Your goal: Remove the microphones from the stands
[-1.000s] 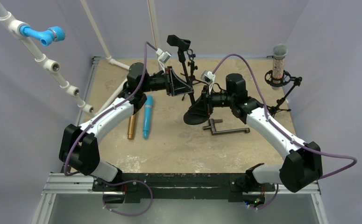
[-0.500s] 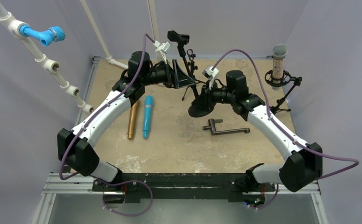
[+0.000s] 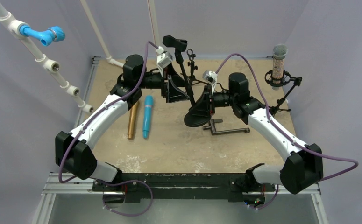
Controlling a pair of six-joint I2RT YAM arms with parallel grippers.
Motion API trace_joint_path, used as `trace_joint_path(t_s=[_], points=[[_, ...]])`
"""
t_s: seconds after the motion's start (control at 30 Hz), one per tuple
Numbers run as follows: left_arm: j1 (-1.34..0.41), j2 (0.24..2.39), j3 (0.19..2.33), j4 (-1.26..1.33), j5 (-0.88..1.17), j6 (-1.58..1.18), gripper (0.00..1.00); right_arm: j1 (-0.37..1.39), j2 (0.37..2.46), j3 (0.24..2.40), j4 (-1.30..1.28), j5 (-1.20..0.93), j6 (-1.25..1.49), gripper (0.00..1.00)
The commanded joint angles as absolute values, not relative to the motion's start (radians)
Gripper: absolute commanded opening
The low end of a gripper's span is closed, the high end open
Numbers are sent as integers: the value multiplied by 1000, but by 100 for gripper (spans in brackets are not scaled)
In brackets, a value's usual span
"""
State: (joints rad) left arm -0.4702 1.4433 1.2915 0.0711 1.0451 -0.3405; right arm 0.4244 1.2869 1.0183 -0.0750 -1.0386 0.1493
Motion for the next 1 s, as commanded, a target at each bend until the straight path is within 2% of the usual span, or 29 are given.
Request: trace_joint_path(t_s=[0.0,0.13,0.27,0.4,0.53,0.67,0.8,0.9,0.97], points=[[-454,1415,1268,200,1192,-234,77,420,1242,1010,125,-1221,254,0],[-454,1425,1226,377,1220,-331,75,420,1249,996,153,-1247,272,0],[-454,1472,1204,616,1225,-542,66,420,1252,991,155,-1249,269,0],[-457,1516,1203,788,1217,-715,49,420,1249,983,143,-1228,253,0],[-468,1532,1198,818,1202,-771,30,420,1246,984,124,-1198,234,0],[-480,1525,1185,779,1175,-769,16,420,1247,1001,91,-1151,210,0],[-491,1481,1172,600,1089,-690,8,420,1246,1034,-10,-1040,134,0],[-509,1430,1200,290,885,-586,8,420,1243,1057,-93,-918,72,0],[-521,1406,1221,149,770,-576,13,420,1243,1064,-115,-842,54,0]])
